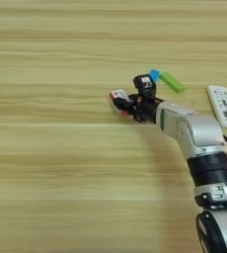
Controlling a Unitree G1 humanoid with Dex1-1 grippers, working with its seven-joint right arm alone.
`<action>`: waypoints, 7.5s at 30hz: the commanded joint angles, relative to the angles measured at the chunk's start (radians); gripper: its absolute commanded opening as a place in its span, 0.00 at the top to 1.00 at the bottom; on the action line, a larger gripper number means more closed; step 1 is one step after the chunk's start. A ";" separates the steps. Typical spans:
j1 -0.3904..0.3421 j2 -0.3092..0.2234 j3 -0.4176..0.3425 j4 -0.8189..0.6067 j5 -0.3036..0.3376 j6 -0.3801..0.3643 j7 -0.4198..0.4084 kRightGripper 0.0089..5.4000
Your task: Move the objects on the table
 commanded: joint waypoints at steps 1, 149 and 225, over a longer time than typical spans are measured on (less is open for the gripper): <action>-0.096 -0.014 -0.009 -0.012 -0.013 -0.065 -0.008 0.61; -0.050 -0.003 0.020 0.029 -0.075 -0.203 0.008 0.61; 0.006 -0.087 -0.102 0.103 -0.125 -0.229 -0.102 0.61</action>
